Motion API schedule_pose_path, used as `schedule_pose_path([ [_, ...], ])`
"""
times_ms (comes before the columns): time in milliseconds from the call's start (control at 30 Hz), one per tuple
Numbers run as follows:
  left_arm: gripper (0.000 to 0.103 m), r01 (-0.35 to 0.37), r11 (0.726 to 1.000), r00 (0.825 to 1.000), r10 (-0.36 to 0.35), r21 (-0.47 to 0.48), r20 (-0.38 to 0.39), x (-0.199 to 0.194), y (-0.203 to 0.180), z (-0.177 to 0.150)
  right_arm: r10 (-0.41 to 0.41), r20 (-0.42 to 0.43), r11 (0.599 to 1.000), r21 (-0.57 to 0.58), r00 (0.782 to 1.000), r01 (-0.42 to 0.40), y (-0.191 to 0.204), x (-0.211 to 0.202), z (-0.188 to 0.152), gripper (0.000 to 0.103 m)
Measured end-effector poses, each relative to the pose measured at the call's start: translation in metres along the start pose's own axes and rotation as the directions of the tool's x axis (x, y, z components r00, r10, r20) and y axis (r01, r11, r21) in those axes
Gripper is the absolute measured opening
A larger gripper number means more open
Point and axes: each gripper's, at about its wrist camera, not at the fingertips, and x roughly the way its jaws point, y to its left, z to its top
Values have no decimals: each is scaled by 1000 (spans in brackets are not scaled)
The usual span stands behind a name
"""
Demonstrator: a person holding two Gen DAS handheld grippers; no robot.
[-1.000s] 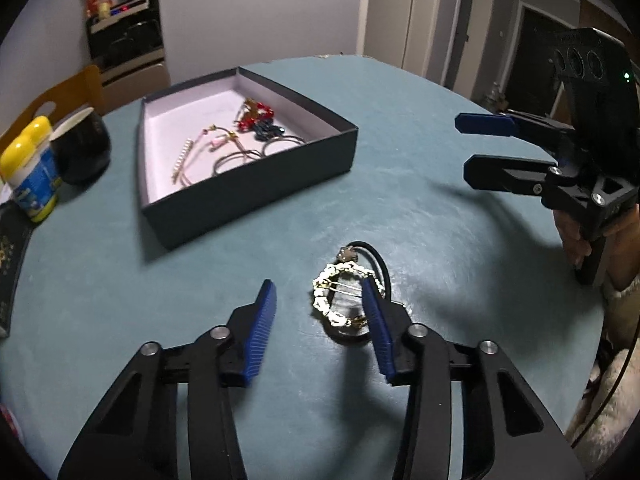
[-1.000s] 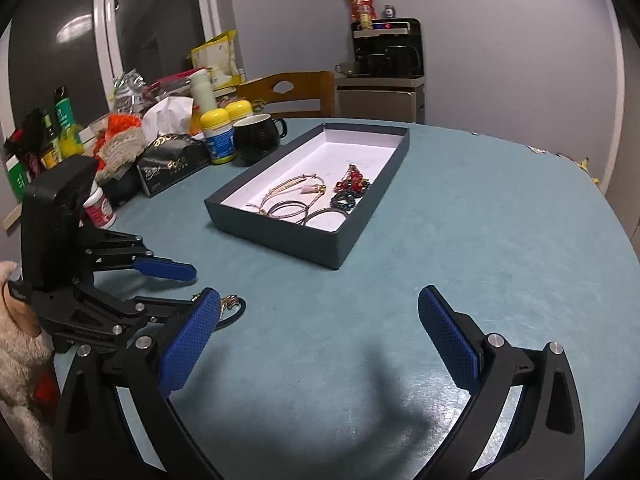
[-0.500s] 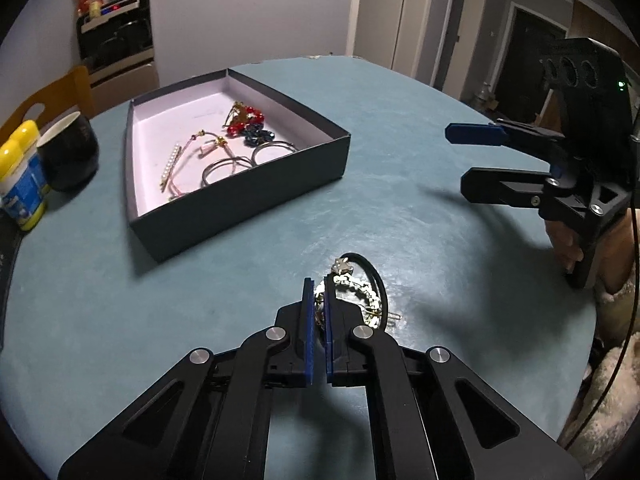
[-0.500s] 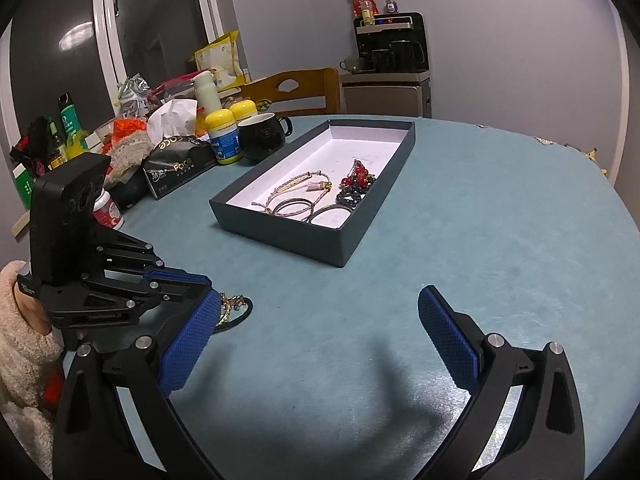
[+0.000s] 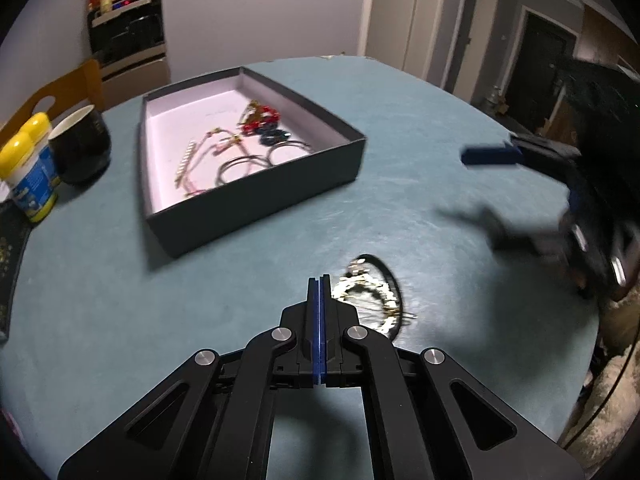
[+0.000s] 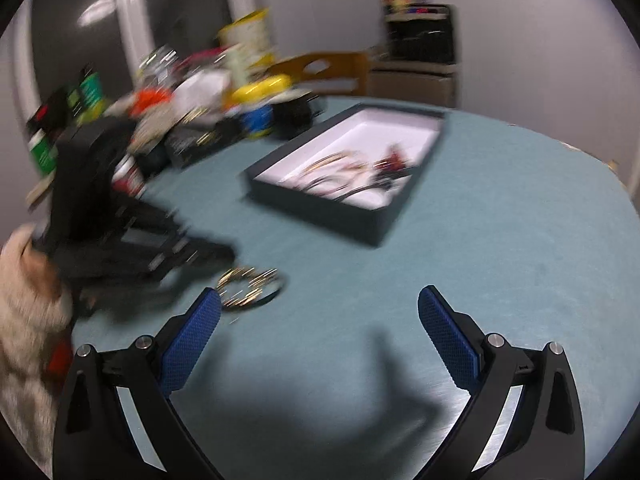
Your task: Organize jewelry
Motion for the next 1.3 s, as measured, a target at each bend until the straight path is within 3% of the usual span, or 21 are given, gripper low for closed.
schedule_pose_path([
  [33,3,-6,1000,1000,6,-7,2,-1,3,0,2,-10,999,-33,1000,-2,8,3,0,94],
  [167,20,-4,1000,1000,5,-21,31,-10,8,-1,46,-91,995,-88,995,-54,33,23,2,63],
  [333,21,-7,1000,999,8,-24,34,-12,11,-8,19,-148,992,-118,989,-37,45,41,2,38],
  [667,21,27,999,999,-26,-28,43,-14,14,-13,-26,-156,968,-250,987,-14,69,49,7,38],
  [933,21,37,999,998,-35,-31,54,-18,14,-12,-105,-140,935,-350,984,50,70,55,6,8],
  [1300,21,39,999,998,-37,-38,53,-18,16,-12,-12,-135,958,-287,991,-28,65,41,10,8],
])
